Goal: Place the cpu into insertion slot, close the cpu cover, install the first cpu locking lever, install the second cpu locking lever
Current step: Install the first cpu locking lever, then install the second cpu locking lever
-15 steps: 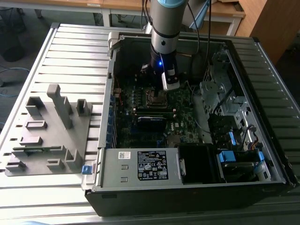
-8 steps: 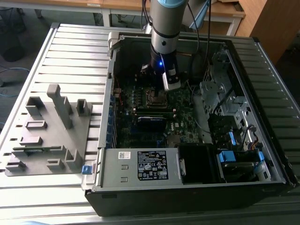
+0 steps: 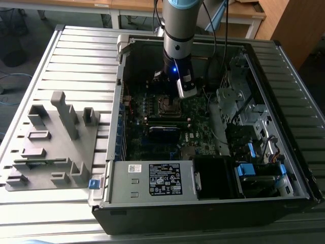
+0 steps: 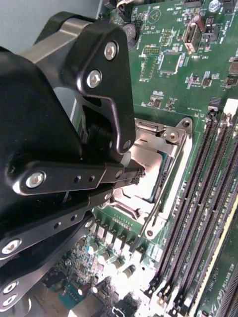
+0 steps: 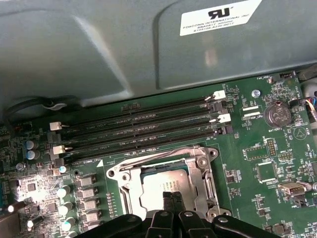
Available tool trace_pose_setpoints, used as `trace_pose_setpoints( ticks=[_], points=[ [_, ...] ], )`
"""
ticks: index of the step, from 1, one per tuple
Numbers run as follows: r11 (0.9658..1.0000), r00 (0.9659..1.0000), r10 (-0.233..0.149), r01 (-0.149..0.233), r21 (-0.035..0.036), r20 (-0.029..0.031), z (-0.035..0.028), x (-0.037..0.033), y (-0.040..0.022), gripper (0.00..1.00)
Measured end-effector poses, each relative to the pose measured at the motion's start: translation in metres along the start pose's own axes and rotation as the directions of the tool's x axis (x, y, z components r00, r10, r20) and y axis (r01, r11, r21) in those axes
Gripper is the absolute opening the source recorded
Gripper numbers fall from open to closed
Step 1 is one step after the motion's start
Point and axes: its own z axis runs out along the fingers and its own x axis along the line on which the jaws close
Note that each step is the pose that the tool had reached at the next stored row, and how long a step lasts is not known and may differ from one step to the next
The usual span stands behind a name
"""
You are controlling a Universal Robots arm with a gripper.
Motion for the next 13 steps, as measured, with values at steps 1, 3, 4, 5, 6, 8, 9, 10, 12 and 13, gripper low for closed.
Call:
trace_pose_setpoints(
  ticks=[1,3,4,5,6,8,9,10,12,13],
  points=[
    [1.0000,1.0000,0.000,0.000,0.0001,0.0000,-0.0001,0.0000,0.0000,0.11],
    [1.0000,1.0000,0.000,0.000,0.0006,-0.0003,-0.0017,0.0000,0.0001,0.11],
    [1.0000,1.0000,0.000,0.000,0.0004,-0.0003,-0.0024,0.0000,0.0002,0.11],
    [1.0000,1.0000,0.000,0.000,0.0003,-0.0002,-0.0025,0.0000,0.0002,0.11],
    [1.0000,1.0000,0.000,0.000,0.0002,-0.0002,-0.0025,0.0000,0.0002,0.11],
    [1.0000,1.0000,0.000,0.000,0.0004,-0.0002,-0.0040,0.0000,0.0004,0.11],
    [1.0000,1.0000,0.000,0.000,0.0004,-0.0002,-0.0056,0.0000,0.0005,0.11],
    [1.0000,1.0000,0.000,0.000,0.0004,-0.0002,-0.0056,0.0000,0.0005,0.11],
    [1.0000,1.0000,0.000,0.000,0.0008,-0.0003,-0.0060,0.0000,0.0005,0.11],
    [1.0000,1.0000,0.000,0.000,0.0009,-0.0004,-0.0064,0.0000,0.0005,0.11]
  ],
)
